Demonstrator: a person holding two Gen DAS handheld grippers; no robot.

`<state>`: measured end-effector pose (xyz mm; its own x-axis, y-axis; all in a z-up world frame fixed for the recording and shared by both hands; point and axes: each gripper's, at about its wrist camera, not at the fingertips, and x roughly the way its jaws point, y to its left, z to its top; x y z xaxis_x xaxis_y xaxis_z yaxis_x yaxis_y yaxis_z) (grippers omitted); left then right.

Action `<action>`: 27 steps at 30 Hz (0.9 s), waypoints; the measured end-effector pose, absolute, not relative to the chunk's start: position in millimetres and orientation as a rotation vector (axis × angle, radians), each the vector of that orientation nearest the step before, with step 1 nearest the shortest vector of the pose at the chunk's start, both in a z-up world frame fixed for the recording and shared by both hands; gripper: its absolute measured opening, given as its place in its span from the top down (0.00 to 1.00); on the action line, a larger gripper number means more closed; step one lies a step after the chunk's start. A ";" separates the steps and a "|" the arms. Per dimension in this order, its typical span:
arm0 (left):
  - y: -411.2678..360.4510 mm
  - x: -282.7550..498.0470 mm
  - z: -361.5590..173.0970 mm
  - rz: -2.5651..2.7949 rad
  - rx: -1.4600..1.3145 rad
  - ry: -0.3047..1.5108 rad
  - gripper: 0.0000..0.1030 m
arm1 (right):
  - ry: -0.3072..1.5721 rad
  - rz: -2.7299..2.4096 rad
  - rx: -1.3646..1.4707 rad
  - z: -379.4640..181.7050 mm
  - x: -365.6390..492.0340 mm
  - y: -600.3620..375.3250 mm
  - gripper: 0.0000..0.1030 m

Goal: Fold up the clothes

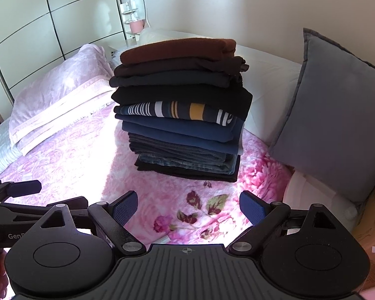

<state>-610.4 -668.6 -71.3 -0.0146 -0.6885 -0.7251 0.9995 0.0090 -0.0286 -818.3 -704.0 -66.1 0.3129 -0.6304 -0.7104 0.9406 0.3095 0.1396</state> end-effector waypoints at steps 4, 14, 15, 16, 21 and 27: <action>-671.0 -610.4 -71.9 -1.482 0.618 0.659 0.06 | 0.604 -1.126 0.610 -66.6 -817.9 -704.8 0.12; -679.1 -613.0 -72.9 -1.495 0.630 0.652 0.06 | 0.606 -1.129 0.615 -67.5 -817.9 -708.2 0.12; -680.0 -613.3 -72.7 -1.495 0.630 0.651 0.06 | 0.606 -1.129 0.616 -67.6 -818.0 -708.5 0.12; -680.9 -613.6 -72.6 -1.496 0.630 0.650 0.06 | 0.606 -1.129 0.616 -67.6 -818.1 -708.7 0.12; -684.1 -614.3 -72.5 -1.497 0.634 0.642 0.06 | 0.603 -1.132 0.618 -67.3 -818.5 -709.5 0.12; -683.8 -612.9 -72.9 -1.497 0.633 0.639 0.06 | 0.590 -1.137 0.618 -66.2 -818.8 -709.9 0.12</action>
<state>-612.9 -683.8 -72.9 -0.0208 -0.6884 -0.7250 0.9998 -0.0177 -0.0119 -818.8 -709.9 -66.2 0.3088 -0.6373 -0.7060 0.9442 0.2946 0.1471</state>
